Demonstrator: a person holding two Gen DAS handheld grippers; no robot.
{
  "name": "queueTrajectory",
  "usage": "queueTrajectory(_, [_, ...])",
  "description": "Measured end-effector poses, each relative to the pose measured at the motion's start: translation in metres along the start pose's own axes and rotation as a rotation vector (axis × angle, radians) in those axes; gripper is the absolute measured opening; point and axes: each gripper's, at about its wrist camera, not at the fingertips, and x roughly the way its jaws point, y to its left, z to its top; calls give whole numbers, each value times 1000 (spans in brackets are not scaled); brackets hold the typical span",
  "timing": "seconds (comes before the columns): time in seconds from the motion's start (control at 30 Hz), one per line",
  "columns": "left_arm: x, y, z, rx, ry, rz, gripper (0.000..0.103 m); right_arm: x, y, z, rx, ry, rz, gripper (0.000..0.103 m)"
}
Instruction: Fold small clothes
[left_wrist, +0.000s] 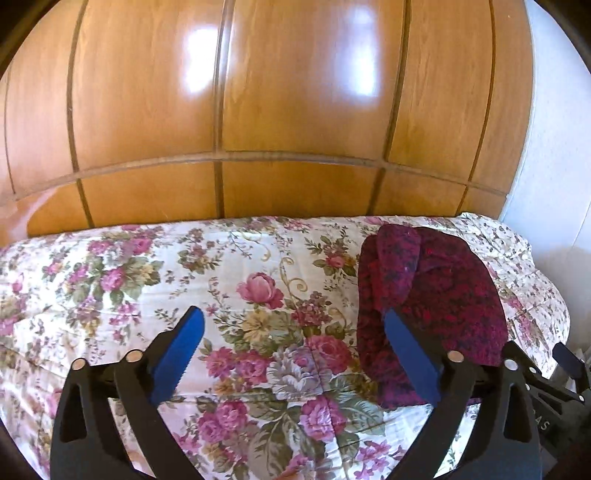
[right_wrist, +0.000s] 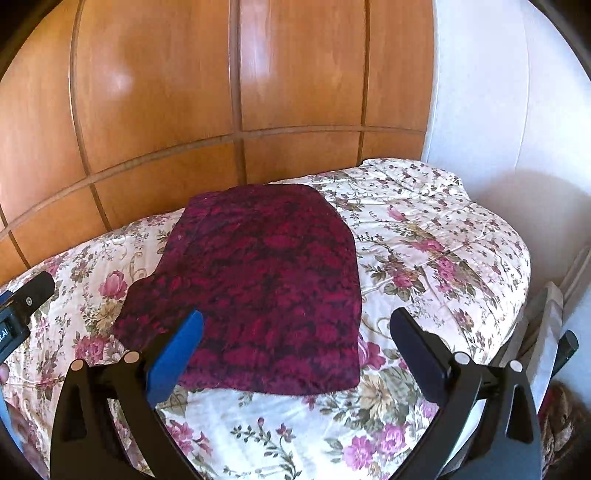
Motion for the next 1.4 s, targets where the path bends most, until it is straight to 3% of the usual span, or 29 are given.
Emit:
queueTrajectory(0.3, [-14,-2,-11,21,-9,48,99,-13,0,-4,3,-20,-1,101])
queueTrajectory(0.5, [-3,1,-11,-1,41,53,99,0,-1,-6,13,-6,-13,101])
queueTrajectory(0.7, [-3,-1,-14,18,10,80,99,2,-1,-6,24,-3,1,101])
queueTrajectory(0.9, [-9,-1,-10,9,-29,58,99,-4,1,-2,10,-34,-7,101])
queueTrajectory(1.4, [-5,-1,-12,2,-14,48,99,5,4,-5,10,-12,-7,101])
